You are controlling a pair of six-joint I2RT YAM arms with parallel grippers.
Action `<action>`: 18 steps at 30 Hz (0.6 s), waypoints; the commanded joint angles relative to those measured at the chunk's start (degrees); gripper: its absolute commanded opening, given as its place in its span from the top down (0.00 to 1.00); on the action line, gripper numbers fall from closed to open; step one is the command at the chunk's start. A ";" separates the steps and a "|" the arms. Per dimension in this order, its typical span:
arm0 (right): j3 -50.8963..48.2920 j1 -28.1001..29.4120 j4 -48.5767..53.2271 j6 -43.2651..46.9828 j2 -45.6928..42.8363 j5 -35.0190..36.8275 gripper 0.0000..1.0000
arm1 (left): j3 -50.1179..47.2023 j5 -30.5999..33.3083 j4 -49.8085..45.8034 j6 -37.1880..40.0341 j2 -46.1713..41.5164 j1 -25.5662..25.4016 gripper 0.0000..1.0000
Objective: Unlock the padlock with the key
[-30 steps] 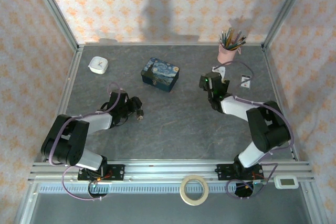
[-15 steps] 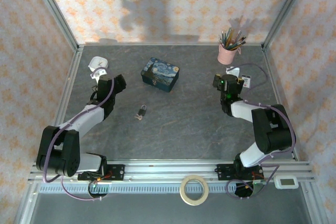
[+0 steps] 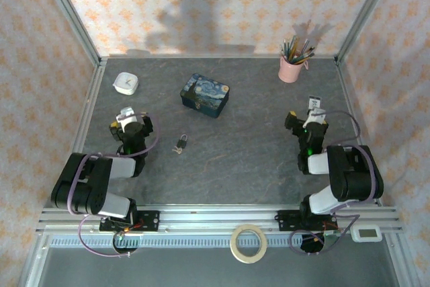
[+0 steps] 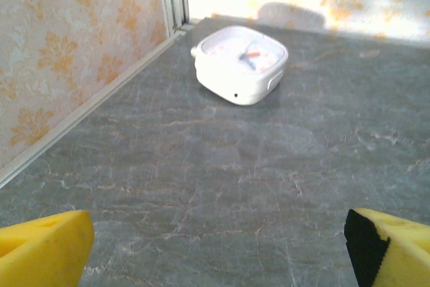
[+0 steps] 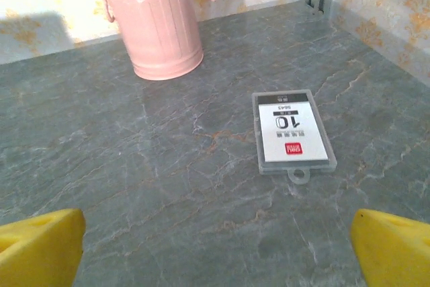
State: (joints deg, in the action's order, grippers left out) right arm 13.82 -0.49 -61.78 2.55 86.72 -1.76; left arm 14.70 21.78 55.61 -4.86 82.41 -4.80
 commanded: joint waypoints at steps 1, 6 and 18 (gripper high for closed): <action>-1.28 0.23 -11.07 -1.26 0.49 -3.29 0.00 | -4.75 -5.31 25.80 3.84 5.74 1.04 0.02; -0.67 1.01 -9.23 -0.77 0.46 -1.67 0.00 | -4.74 -9.42 25.45 3.65 5.76 2.16 0.01; -0.37 1.11 -8.42 -0.60 0.37 -1.48 0.00 | -3.54 -7.36 22.90 2.99 5.92 2.29 0.01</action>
State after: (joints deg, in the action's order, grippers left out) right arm 12.73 0.32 -68.25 2.15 87.11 -3.46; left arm 10.37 14.11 76.03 -2.46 88.33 -3.20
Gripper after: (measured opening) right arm 0.997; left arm 0.989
